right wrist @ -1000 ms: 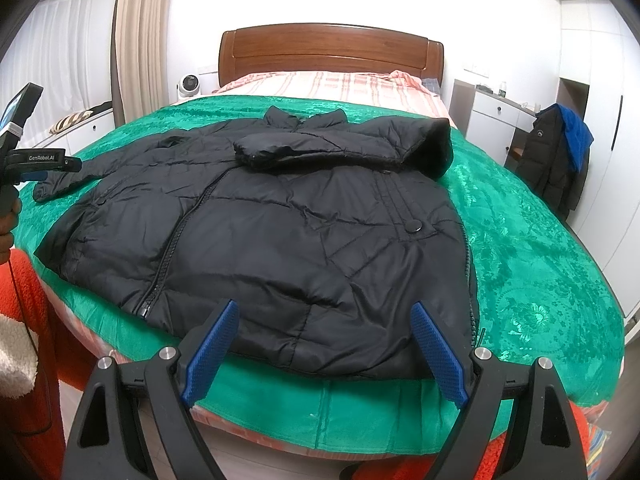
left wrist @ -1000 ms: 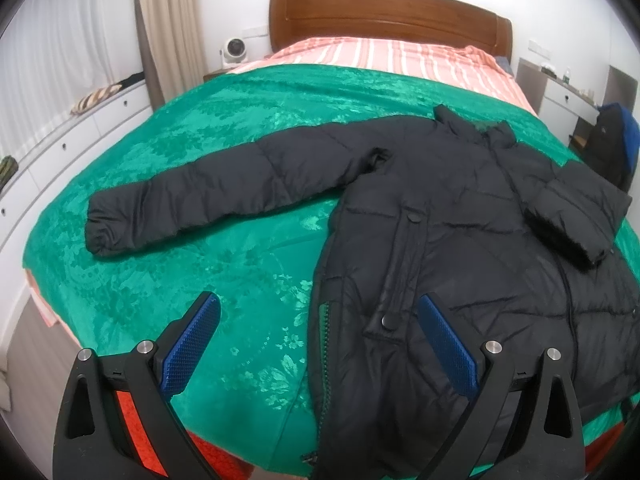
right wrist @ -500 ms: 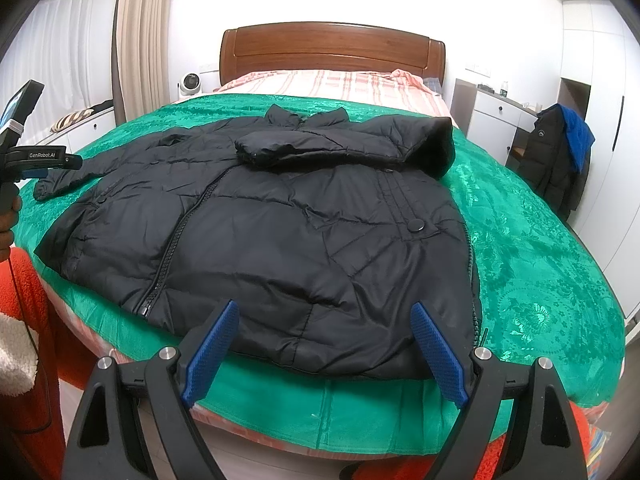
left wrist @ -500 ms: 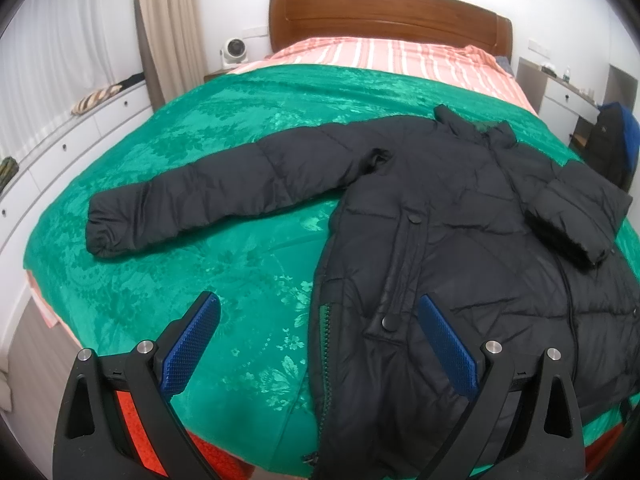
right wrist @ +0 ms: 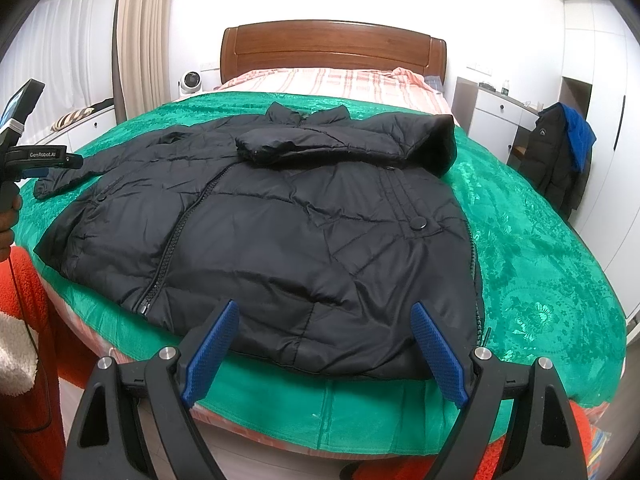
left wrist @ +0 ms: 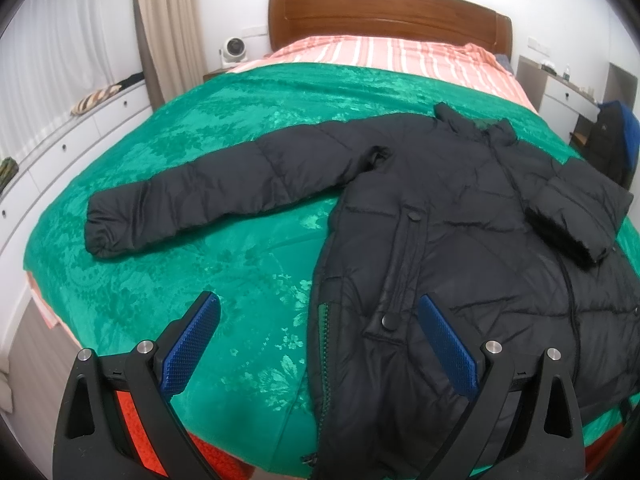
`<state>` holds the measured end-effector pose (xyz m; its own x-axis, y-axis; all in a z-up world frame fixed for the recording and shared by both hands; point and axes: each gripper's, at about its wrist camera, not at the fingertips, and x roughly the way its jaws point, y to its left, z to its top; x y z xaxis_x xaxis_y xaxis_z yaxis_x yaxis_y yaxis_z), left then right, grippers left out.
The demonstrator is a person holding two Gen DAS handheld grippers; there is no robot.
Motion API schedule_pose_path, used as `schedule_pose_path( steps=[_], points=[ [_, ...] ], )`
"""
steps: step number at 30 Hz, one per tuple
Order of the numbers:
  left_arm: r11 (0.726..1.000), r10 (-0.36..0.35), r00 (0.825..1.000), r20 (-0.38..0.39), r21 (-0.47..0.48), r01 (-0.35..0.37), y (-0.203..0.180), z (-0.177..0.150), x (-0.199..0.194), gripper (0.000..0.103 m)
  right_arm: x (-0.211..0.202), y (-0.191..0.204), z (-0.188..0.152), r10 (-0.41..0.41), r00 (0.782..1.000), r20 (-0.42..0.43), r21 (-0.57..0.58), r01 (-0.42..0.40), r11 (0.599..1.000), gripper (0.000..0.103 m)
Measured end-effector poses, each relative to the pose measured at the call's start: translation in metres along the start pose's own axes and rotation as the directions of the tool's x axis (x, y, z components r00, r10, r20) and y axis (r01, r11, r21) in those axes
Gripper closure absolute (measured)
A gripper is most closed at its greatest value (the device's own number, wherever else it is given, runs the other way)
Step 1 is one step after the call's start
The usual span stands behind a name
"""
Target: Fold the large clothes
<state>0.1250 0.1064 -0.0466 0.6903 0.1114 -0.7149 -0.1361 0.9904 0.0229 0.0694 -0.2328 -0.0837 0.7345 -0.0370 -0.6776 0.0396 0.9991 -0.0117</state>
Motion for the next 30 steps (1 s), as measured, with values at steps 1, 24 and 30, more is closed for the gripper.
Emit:
schedule_pose_path(
  steps=[1, 24, 30],
  points=[
    [1.0, 0.0, 1.0, -0.001, 0.0, 0.0, 0.0, 0.0, 0.0, 0.003, 0.0, 0.0, 0.0, 0.0, 1.0, 0.0, 0.0, 0.0, 1.0, 0.016],
    [0.999, 0.023, 1.0, -0.011, -0.039, -0.023, 0.011, -0.006, 0.003, 0.003, 0.117, 0.059, 0.106, 0.024, 0.99, 0.138, -0.782, 0.094, 0.616, 0.0],
    [0.996, 0.083, 0.996, 0.027, 0.007, -0.084, 0.018, -0.005, -0.006, 0.003, 0.162, 0.034, 0.174, 0.038, 0.998, 0.058, -0.559, 0.001, 0.829, 0.09]
  ],
)
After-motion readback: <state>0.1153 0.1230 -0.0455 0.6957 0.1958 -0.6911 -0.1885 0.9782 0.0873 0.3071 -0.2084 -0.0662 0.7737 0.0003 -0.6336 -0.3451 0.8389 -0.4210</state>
